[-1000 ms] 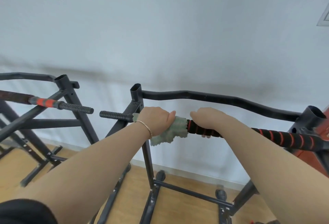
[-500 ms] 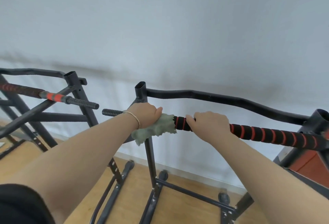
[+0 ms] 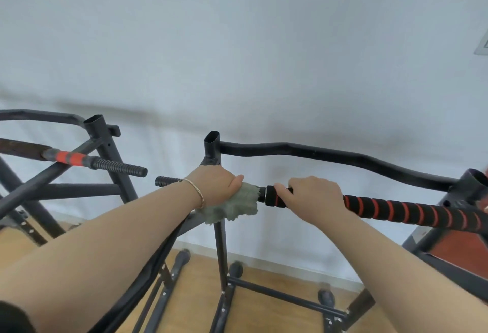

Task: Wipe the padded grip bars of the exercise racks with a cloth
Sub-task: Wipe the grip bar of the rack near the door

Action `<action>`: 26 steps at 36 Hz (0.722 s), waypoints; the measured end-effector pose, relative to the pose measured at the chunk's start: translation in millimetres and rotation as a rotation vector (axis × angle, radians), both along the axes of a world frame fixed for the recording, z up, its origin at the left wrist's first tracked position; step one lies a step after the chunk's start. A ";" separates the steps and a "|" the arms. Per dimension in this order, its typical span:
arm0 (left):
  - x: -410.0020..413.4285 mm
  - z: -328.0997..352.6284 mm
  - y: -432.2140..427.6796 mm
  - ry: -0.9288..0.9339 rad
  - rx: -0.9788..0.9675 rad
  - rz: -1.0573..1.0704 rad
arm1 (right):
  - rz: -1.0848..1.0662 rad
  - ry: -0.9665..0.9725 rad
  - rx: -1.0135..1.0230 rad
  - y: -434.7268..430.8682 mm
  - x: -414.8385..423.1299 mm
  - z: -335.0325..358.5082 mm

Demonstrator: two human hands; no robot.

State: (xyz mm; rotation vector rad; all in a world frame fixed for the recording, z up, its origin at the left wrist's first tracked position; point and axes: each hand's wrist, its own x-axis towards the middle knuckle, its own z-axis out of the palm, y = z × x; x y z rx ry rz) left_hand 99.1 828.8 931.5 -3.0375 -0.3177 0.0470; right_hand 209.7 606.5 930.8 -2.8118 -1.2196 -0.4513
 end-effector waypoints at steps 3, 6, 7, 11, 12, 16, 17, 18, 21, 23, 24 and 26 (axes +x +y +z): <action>0.8 0.3 0.0 -0.001 -0.024 -0.016 | -0.010 0.249 -0.071 30.4 1.1 10.5; 1.6 -2.4 0.9 -0.019 -0.099 0.005 | -0.036 0.283 -0.061 42.9 -1.8 9.8; 1.2 -3.6 2.0 -0.036 -0.108 -0.008 | -0.013 0.191 -0.075 39.2 -3.7 6.4; -2.6 -7.8 8.0 -0.110 -0.093 -0.086 | 0.176 -0.289 0.005 12.3 -18.7 -19.9; -3.3 -8.3 10.6 -0.101 -0.094 -0.090 | 0.182 -0.344 0.109 8.4 -20.7 -26.2; -3.0 -4.7 16.5 -0.025 -0.138 -0.085 | 0.196 -0.301 0.221 6.2 -24.7 -29.2; -2.4 -2.8 15.2 -0.009 -0.143 -0.065 | 0.137 -0.222 0.159 7.7 -23.6 -21.0; -1.9 -1.1 13.7 0.002 -0.147 -0.050 | 0.078 -0.126 0.102 9.9 -20.1 -12.1; -1.5 -2.4 10.1 -0.005 -0.154 -0.038 | -0.025 0.158 -0.057 25.5 -6.3 8.9; -2.5 -2.9 7.8 -0.034 -0.142 -0.039 | -0.091 0.345 -0.094 37.8 -3.4 17.5; -2.5 -2.1 7.5 -0.039 -0.135 -0.044 | -0.107 0.421 -0.086 42.1 -3.5 18.4; -1.6 -0.7 8.9 -0.055 -0.145 -0.058 | -0.108 0.381 -0.119 42.8 -6.1 15.0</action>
